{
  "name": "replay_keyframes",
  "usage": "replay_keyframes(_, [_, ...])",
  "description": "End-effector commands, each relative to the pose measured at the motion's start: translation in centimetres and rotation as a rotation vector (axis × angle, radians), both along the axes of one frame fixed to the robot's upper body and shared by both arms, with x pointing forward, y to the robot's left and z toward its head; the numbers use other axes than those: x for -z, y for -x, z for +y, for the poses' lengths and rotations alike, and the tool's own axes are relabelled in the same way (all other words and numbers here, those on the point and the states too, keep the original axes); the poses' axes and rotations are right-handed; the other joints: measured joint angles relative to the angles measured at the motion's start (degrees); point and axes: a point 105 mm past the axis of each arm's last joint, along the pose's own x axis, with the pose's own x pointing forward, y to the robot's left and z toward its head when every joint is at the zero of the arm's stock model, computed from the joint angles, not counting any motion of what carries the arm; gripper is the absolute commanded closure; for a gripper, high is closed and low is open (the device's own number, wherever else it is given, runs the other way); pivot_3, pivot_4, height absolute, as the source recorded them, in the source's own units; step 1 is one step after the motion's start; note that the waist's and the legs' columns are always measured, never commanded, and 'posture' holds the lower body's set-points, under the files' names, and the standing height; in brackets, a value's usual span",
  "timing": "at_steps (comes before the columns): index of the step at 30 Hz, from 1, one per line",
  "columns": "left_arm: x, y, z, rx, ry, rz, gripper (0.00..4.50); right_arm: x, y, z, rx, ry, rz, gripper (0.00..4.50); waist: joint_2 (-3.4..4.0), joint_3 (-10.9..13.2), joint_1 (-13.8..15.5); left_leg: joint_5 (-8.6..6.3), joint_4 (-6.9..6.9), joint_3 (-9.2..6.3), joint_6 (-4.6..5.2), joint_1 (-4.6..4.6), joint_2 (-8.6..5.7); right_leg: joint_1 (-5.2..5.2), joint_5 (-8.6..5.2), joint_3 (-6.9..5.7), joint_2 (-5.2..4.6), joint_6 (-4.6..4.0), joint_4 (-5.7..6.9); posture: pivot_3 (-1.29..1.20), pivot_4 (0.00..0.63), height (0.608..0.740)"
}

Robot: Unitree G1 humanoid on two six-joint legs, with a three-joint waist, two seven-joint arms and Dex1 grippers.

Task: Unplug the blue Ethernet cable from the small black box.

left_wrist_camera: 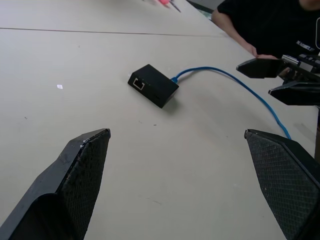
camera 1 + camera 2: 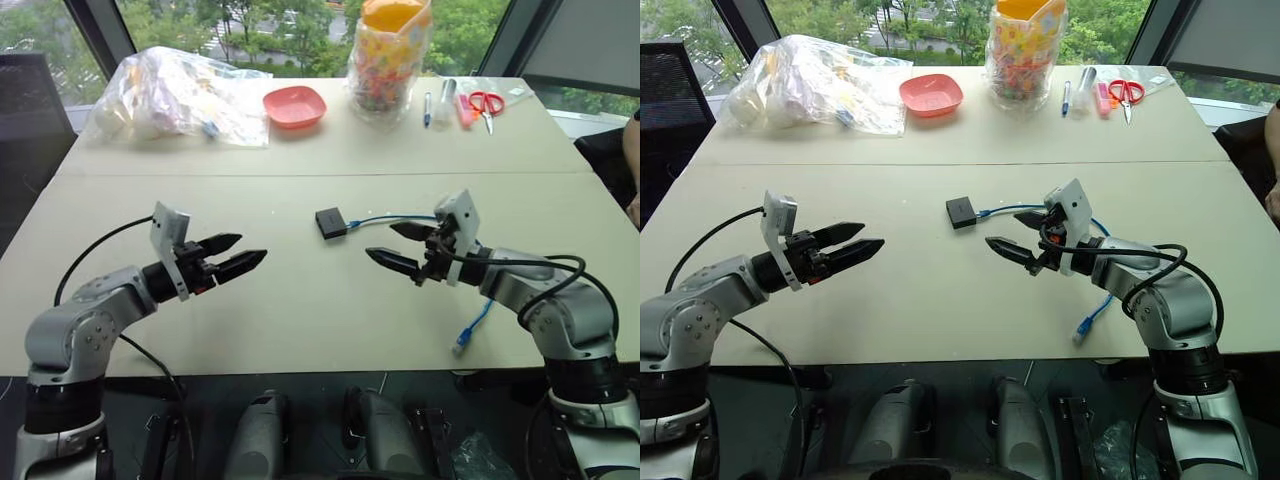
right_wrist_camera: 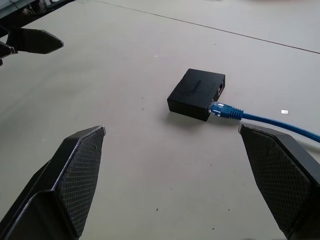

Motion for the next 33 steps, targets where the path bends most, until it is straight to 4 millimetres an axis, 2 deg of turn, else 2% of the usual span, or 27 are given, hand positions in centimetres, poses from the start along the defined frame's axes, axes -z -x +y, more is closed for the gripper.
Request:
replay_keyframes(1, [-1.0, 0.3, 0.2, -0.003, -0.021, -0.058, 0.03, -1.3, -0.3, 0.6, -0.025, -0.011, -0.061, 0.00, 0.00, 0.0, 0.0, 0.00, 0.00, 0.00, 0.00, 0.00, 0.00, 0.00, 0.00, 0.00, 0.00, 0.00, 0.00, 0.00, 0.150, 0.740])
replay_keyframes(12, [-1.2, -0.2, 0.0, -0.010, -0.016, -0.069, 0.03, -1.3, -0.4, 0.5, -0.029, -0.004, -0.070, 0.00, 0.00, 0.0, 0.0, 0.00, 0.00, 0.00, 0.00, 0.00, -0.01, 0.00, 0.01, 0.00, 0.00, 0.00, 0.01, 0.00, 0.150, 0.740])
replay_keyframes(15, [-1.5, -0.8, -0.2, -0.008, -0.037, -0.097, 0.03, -1.2, -0.4, 0.6, -0.030, -0.002, -0.069, 0.00, 0.00, 0.0, 0.0, 0.00, 0.00, 0.00, 0.00, 0.00, -0.01, 0.01, 0.00, 0.00, 0.00, -0.01, 0.01, 0.00, 0.150, 0.740])
replay_keyframes(19, [-1.8, -2.2, 0.0, -0.015, -0.068, -0.123, 0.03, -0.8, -1.5, 0.8, -0.035, 0.031, -0.078, 0.00, 0.00, 0.0, 0.0, 0.00, 0.04, 0.02, 0.00, 0.00, -0.05, 0.01, 0.01, 0.00, 0.02, -0.02, 0.01, 0.00, 0.150, 0.740])
replay_keyframes(22, [-2.0, -2.9, 0.6, 0.020, -0.100, -0.130, 0.03, -0.4, -3.8, 0.8, -0.040, 0.095, -0.101, 0.00, 0.00, 0.0, -0.3, 0.01, 0.04, 0.07, 0.00, 0.04, -0.07, 0.01, 0.03, 0.02, 0.09, -0.04, 0.02, 0.00, 0.150, 0.740])
replay_keyframes(27, [-2.6, -2.9, 1.0, 0.072, -0.142, -0.132, 0.03, 0.8, -9.0, 1.5, -0.022, 0.147, -0.089, 0.00, 0.00, 0.0, -1.3, 0.02, 0.04, 0.08, 0.01, 0.04, -0.02, -0.05, 0.10, 0.02, 0.23, -0.13, 0.06, 0.00, 0.150, 0.740])
replay_keyframes(30, [-2.4, -2.5, 0.9, 0.061, -0.142, -0.137, 0.03, 2.3, -10.6, 2.1, -0.040, 0.233, -0.069, 0.00, 0.01, 0.0, -1.6, 0.03, 0.00, 0.08, 0.01, 0.04, -0.02, -0.05, 0.22, 0.03, 0.24, 0.06, 0.10, 0.00, 0.150, 0.740])
replay_keyframes(33, [-1.9, -1.8, 0.8, 0.042, -0.149, -0.136, 0.03, 3.9, -11.0, 2.3, -0.066, 0.309, -0.021, 0.00, 0.01, 0.0, -1.5, 0.03, -0.03, 0.10, 0.00, 0.03, -0.03, -0.06, 0.29, 0.06, 0.21, -0.03, 0.12, 0.00, 0.150, 0.740])
